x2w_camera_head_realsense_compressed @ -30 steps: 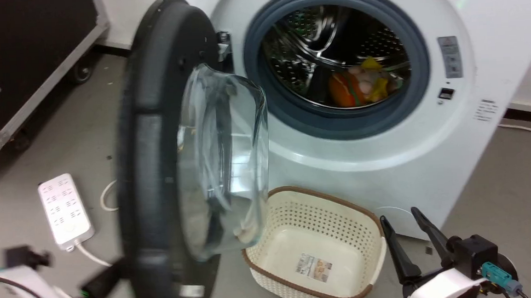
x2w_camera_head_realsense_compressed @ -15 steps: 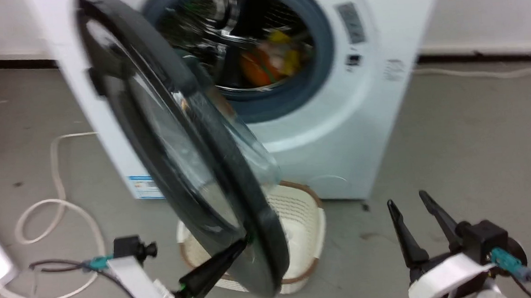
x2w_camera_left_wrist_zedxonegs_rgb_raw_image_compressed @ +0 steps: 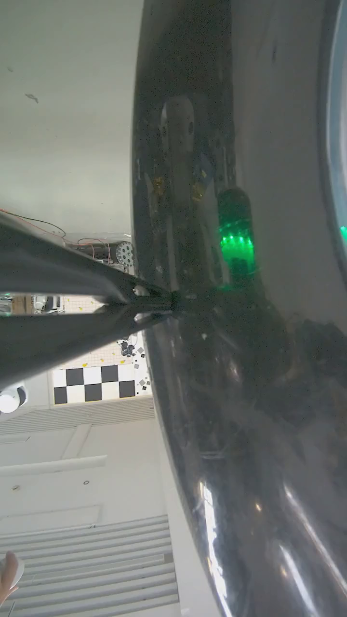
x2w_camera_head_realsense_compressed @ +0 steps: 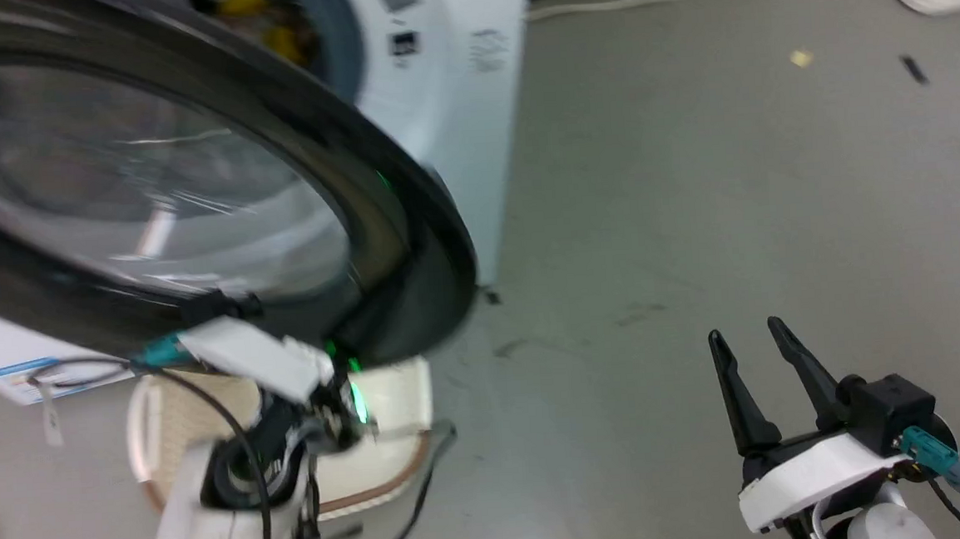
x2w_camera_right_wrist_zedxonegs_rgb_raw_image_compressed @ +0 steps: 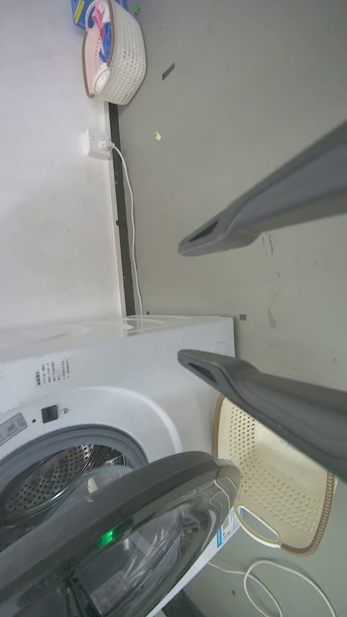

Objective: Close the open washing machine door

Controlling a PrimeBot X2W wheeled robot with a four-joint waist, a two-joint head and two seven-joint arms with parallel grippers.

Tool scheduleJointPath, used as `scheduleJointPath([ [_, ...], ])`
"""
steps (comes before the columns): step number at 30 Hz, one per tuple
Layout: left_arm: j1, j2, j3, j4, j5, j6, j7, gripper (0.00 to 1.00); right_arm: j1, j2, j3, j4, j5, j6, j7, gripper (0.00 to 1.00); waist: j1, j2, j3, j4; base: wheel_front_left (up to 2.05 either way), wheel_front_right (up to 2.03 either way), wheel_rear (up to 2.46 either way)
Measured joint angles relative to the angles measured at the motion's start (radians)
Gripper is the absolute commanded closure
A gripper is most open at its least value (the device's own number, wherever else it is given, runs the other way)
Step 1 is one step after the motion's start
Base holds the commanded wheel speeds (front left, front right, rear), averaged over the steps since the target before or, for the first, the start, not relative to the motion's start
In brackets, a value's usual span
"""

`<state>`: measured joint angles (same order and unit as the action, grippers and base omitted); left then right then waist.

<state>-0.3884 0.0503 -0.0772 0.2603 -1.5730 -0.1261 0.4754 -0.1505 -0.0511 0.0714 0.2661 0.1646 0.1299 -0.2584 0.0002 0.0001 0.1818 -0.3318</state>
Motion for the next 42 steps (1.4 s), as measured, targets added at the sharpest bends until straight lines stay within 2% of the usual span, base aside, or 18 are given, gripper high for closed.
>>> scheduleJointPath([
  [5,-0.147,-0.002,0.020,0.128,0.035,0.000,-0.153,1.00,-0.003,0.000,0.010,-0.001,0.024,0.000,0.000,0.00,0.0000,0.0000,0.057,-0.072,0.00,0.00,0.00],
  [10,-0.244,-0.002,0.014,0.230,0.028,0.000,-0.245,1.00,-0.008,0.000,0.016,-0.001,0.030,0.000,0.000,0.00,0.0001,0.0000,0.096,-0.102,0.00,0.00,0.00],
  [17,-0.239,-0.002,-0.052,0.232,0.044,0.000,-0.289,1.00,-0.018,0.000,0.004,-0.003,0.029,0.000,0.000,0.00,0.0000,0.0000,0.075,-0.054,0.00,0.00,0.00],
  [22,-0.091,0.011,-0.107,0.140,0.081,0.000,-0.326,1.00,-0.012,0.000,-0.013,-0.004,-0.003,0.000,0.000,0.00,-0.0003,0.0000,0.024,0.001,0.00,0.00,0.00],
  [23,-0.054,0.026,-0.130,0.114,0.111,0.000,-0.344,0.88,-0.007,0.000,-0.018,-0.005,-0.009,0.000,0.000,0.00,-0.0003,0.0000,0.011,0.014,0.00,0.00,0.00],
  [24,-0.019,0.043,-0.157,0.089,0.146,0.000,-0.368,0.50,0.001,0.000,-0.024,-0.008,-0.014,0.000,0.000,0.00,-0.0003,0.0000,-0.002,0.027,0.00,0.00,0.00],
  [25,0.014,0.065,-0.187,0.064,0.189,0.000,-0.402,0.00,0.010,0.000,-0.028,-0.010,-0.017,0.000,0.000,0.00,-0.0004,0.0000,-0.015,0.041,0.00,0.00,0.00],
  [28,0.093,0.152,-0.289,0.023,0.356,0.000,-0.563,0.00,0.046,0.000,-0.038,-0.018,-0.023,0.000,0.000,0.00,-0.0004,0.0000,-0.052,0.089,0.00,0.00,0.00],
  [30,0.123,0.231,-0.379,0.030,0.517,0.000,-0.685,0.00,0.065,0.000,-0.040,-0.021,-0.026,0.000,0.000,0.00,-0.0004,0.0000,-0.077,0.124,0.00,0.00,0.00],
  [32,0.140,0.275,-0.405,0.066,0.659,0.000,-0.727,0.00,0.076,0.000,-0.038,-0.023,-0.032,0.000,0.000,0.00,-0.0004,-0.0001,-0.101,0.156,0.00,0.00,0.00],
  [36,0.185,0.247,-0.257,0.016,0.948,0.019,-0.732,0.00,0.089,0.000,-0.037,-0.038,-0.034,0.000,0.000,0.00,-0.0004,-0.0001,-0.139,0.222,0.00,0.00,0.00],
  [38,0.230,0.200,-0.173,-0.039,1.055,0.036,-0.732,0.00,0.092,0.000,-0.035,-0.043,-0.037,0.000,0.000,0.00,-0.0004,-0.0001,-0.155,0.251,0.00,0.00,0.00],
  [42,0.322,0.116,-0.047,-0.129,1.224,0.039,-0.732,0.00,0.097,0.000,-0.028,-0.047,-0.042,0.000,0.000,0.00,-0.0004,-0.0001,-0.177,0.293,0.00,0.00,0.00],
])
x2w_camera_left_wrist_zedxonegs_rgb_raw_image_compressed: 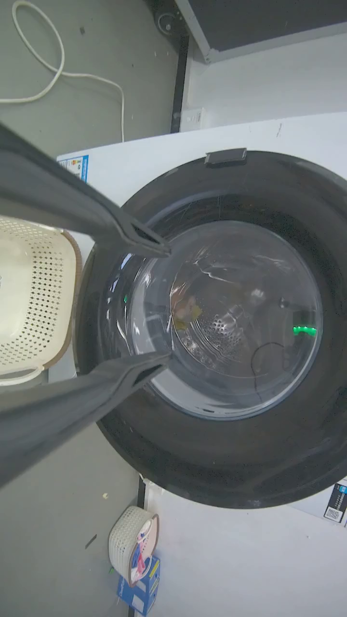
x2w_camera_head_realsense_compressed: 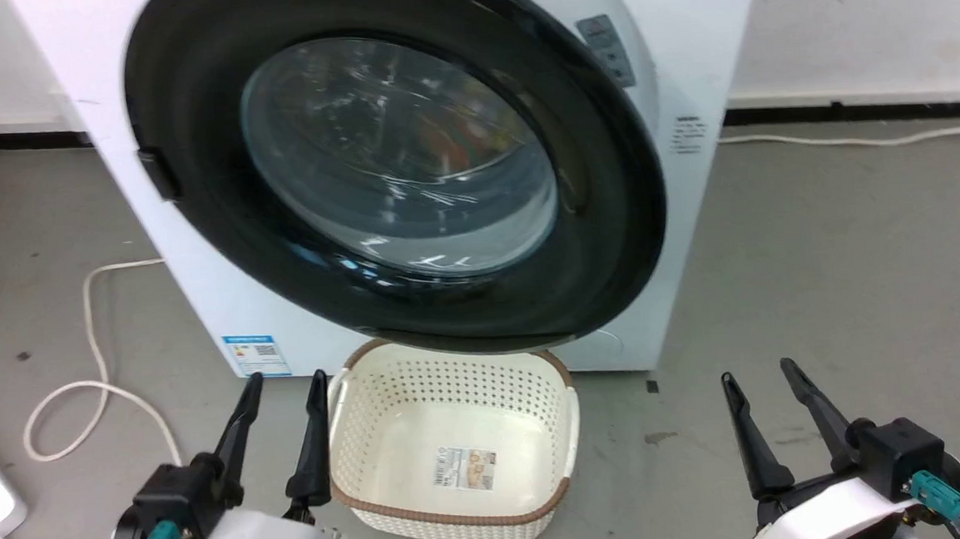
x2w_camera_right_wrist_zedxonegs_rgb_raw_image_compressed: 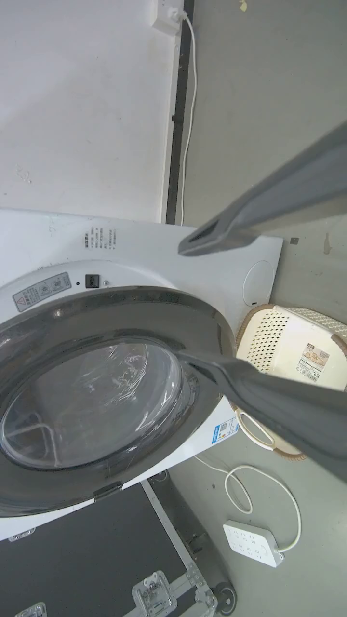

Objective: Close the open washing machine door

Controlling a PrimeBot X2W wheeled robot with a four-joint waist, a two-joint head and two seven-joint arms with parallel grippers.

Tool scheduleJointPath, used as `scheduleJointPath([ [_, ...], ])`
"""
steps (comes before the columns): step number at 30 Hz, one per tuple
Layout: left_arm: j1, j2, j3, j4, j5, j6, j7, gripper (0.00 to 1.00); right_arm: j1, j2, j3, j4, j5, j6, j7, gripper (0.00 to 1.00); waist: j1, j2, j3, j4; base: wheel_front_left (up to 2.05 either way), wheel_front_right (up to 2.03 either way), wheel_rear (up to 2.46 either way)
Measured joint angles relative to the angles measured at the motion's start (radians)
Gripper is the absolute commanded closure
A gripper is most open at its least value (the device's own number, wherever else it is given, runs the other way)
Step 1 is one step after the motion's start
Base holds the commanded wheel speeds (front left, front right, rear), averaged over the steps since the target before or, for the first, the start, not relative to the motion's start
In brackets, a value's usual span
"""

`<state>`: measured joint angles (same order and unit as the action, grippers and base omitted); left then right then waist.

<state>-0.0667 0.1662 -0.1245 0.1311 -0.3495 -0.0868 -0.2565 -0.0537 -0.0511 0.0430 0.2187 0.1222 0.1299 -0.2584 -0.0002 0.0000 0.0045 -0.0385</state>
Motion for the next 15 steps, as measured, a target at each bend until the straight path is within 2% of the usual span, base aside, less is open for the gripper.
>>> scheduleJointPath([
  [2,0.024,-0.022,0.028,-0.033,0.080,0.000,0.000,0.00,0.001,0.000,0.005,-0.002,0.000,0.000,0.000,0.00,0.0000,0.0000,-0.005,0.014,0.00,0.00,0.00],
  [6,0.044,-0.029,0.024,-0.060,0.232,0.000,0.000,0.00,0.005,0.000,0.014,-0.002,0.007,0.000,0.000,0.00,0.0002,0.0000,-0.002,0.034,0.00,0.00,0.00],
  [7,0.048,-0.035,0.028,-0.061,0.242,0.002,0.000,0.00,0.006,0.000,0.019,0.000,0.011,0.000,0.000,0.40,0.0002,0.0000,0.001,0.038,0.00,0.00,0.00],
  [9,0.051,-0.052,0.042,-0.066,0.251,0.008,0.000,0.00,0.005,0.000,0.028,0.000,0.010,0.000,0.000,1.00,0.0002,0.0000,0.009,0.045,0.00,0.00,0.00],
  [15,0.051,-0.074,0.062,-0.042,0.267,0.014,0.000,0.00,-0.052,-0.005,0.084,-0.001,-0.012,0.000,0.000,1.00,0.0003,0.0000,0.064,0.069,0.00,0.00,0.00],
])
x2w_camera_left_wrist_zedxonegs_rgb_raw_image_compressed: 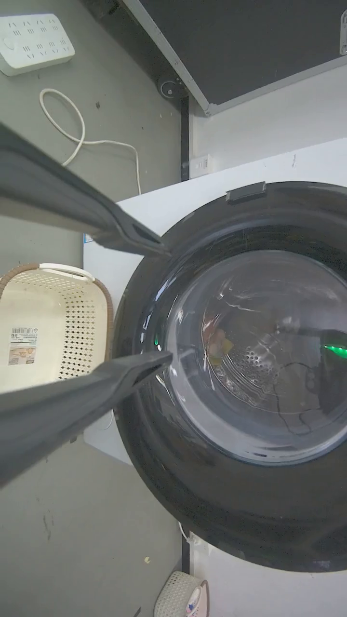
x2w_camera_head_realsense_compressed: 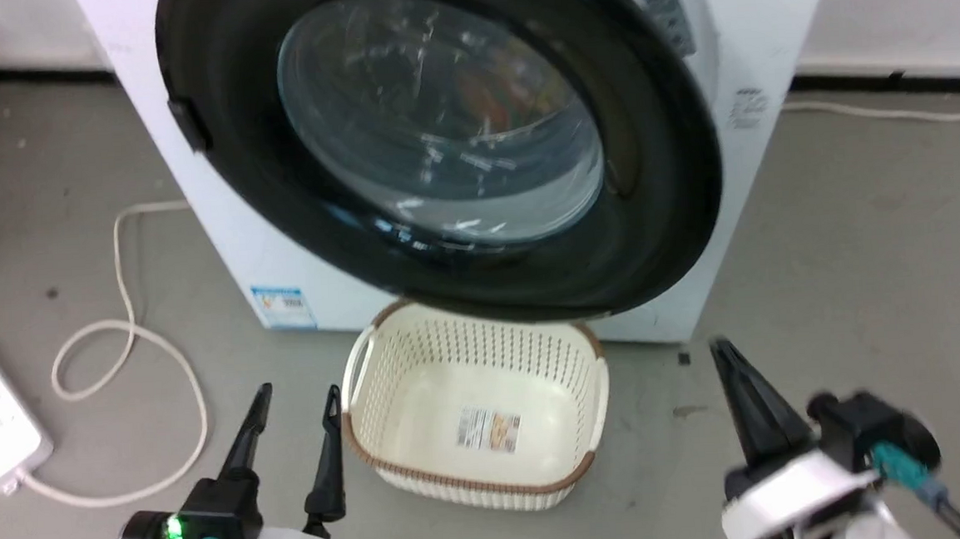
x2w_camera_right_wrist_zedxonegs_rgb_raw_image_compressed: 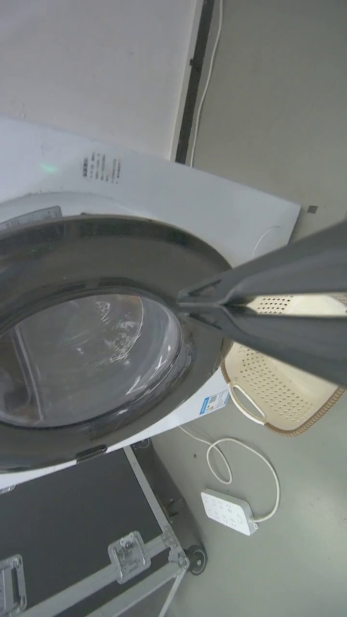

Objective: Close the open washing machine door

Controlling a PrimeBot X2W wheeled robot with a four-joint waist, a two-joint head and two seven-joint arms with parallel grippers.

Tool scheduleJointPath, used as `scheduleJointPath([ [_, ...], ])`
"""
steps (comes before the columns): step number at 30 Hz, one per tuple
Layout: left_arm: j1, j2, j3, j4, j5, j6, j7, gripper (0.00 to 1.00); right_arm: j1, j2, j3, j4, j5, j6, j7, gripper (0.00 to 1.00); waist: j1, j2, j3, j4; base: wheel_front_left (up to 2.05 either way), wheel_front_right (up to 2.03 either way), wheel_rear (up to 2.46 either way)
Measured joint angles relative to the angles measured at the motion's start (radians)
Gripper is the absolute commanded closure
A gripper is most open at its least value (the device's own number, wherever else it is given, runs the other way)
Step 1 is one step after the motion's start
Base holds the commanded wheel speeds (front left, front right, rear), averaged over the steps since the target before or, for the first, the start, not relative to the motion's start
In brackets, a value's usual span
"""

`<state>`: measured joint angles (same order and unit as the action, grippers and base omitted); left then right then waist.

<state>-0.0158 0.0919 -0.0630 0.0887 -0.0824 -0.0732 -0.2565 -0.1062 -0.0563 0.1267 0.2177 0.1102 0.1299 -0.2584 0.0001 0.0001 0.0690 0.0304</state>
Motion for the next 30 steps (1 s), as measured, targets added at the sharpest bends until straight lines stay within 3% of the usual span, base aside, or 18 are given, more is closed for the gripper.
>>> scheduleJointPath([
  [6,-0.050,-0.013,0.000,0.006,0.011,-0.007,0.000,0.00,-0.193,-0.087,0.065,0.053,0.030,0.000,0.000,1.00,0.0002,0.0000,0.091,0.036,0.00,0.00,0.00],
  [16,-0.115,-0.026,-0.007,-0.015,0.011,-0.018,0.000,0.00,-0.522,-0.278,0.148,0.268,0.167,0.003,0.000,1.00,0.0002,0.0000,0.229,0.117,0.00,0.00,0.00],
  [23,-0.156,-0.038,-0.020,-0.019,0.009,-0.018,0.000,0.00,-0.707,-0.353,0.168,0.421,0.257,0.002,0.000,1.00,0.0002,0.0000,0.292,0.162,0.00,0.00,0.00],
  [30,-0.172,-0.039,-0.023,-0.019,0.009,-0.011,0.000,0.00,-0.842,-0.346,0.148,0.577,0.306,0.012,0.002,1.00,0.0000,0.0000,0.324,0.177,0.00,0.00,0.00],
])
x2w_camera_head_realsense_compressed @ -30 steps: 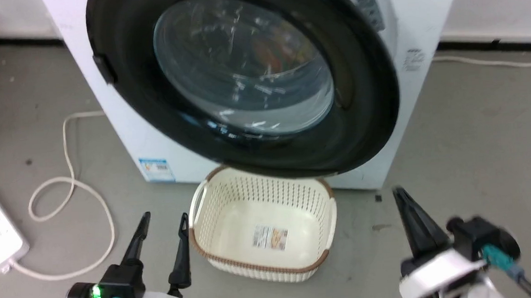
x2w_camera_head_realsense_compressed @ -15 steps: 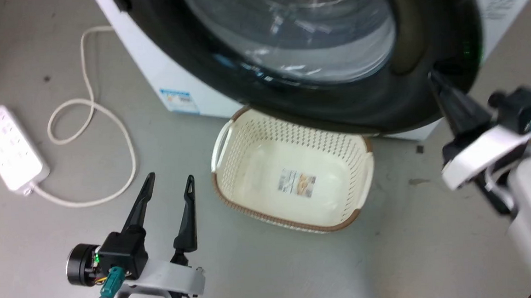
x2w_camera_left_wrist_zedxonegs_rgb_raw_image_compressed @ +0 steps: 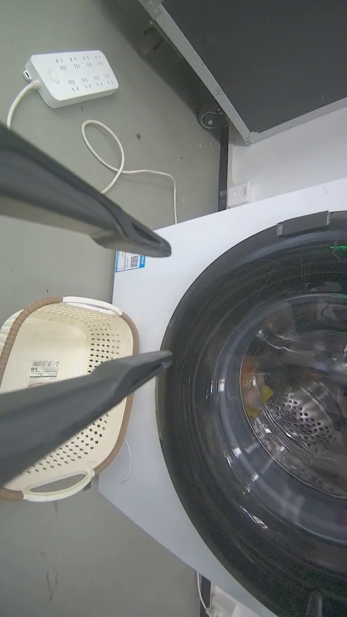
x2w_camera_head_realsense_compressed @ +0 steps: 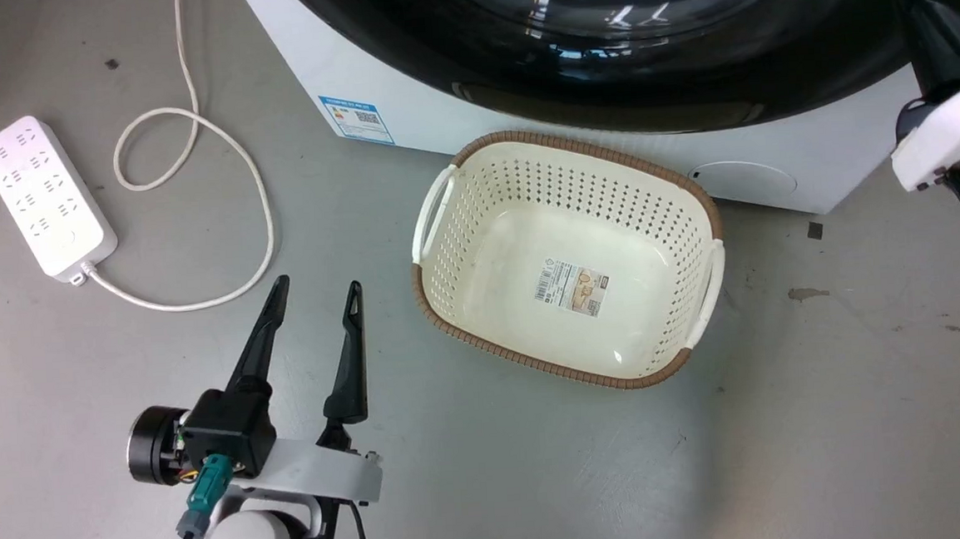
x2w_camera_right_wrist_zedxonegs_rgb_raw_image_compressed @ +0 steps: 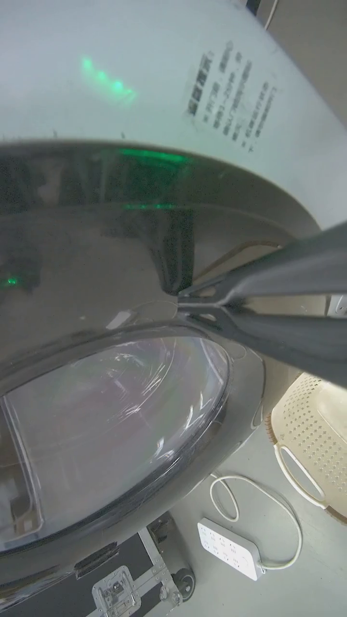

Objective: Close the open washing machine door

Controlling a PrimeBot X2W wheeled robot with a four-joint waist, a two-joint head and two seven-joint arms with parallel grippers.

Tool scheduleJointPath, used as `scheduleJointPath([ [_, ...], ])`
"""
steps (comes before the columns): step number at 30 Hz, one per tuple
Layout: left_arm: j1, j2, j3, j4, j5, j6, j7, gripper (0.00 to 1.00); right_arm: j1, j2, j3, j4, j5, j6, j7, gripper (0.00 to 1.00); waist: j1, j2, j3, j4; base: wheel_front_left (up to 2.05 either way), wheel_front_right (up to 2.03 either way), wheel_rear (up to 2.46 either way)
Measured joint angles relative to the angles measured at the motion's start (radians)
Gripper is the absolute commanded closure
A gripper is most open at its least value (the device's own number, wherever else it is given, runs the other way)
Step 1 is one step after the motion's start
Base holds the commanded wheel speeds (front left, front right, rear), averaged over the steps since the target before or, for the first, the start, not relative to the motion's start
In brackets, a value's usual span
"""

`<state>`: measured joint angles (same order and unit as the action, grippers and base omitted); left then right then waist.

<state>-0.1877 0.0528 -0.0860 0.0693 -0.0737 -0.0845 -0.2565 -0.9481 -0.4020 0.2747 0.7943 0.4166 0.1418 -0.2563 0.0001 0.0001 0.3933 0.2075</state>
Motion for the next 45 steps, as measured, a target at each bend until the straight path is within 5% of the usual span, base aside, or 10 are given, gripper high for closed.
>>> scheduleJointPath([
  [9,-0.002,-0.001,-0.004,0.014,-0.002,0.012,0.000,0.00,-0.006,0.036,-0.027,0.047,-0.009,-0.001,-0.001,1.00,0.0000,0.0000,-0.050,-0.014,0.00,0.00,0.00],
  [10,-0.001,-0.001,-0.004,0.017,-0.003,0.013,0.000,0.00,0.007,0.040,-0.040,0.030,-0.011,-0.003,-0.001,0.81,0.0000,0.0000,-0.062,-0.018,0.00,0.00,0.00],
  [11,0.002,-0.001,-0.003,0.024,-0.007,0.013,0.000,0.00,0.025,0.044,-0.055,0.007,-0.014,-0.004,-0.001,0.29,0.0000,0.0000,-0.076,-0.022,0.00,0.00,0.00],
  [12,0.006,-0.001,-0.003,0.029,-0.009,0.012,0.000,0.00,0.048,0.049,-0.070,-0.015,-0.020,-0.006,-0.001,0.00,-0.0001,0.0000,-0.090,-0.027,0.00,0.00,0.00],
  [30,0.136,-0.002,0.050,0.108,-0.037,-0.007,0.000,0.00,0.730,0.274,-0.291,-0.497,-0.271,-0.010,-0.002,0.00,-0.0005,0.0000,-0.368,-0.191,0.00,0.00,0.00],
  [45,0.166,-0.003,0.056,0.147,-0.035,-0.014,0.000,0.00,0.921,0.345,-0.319,-0.644,-0.328,-0.011,-0.002,0.00,-0.0001,-0.0001,-0.415,-0.246,0.00,0.00,0.00],
])
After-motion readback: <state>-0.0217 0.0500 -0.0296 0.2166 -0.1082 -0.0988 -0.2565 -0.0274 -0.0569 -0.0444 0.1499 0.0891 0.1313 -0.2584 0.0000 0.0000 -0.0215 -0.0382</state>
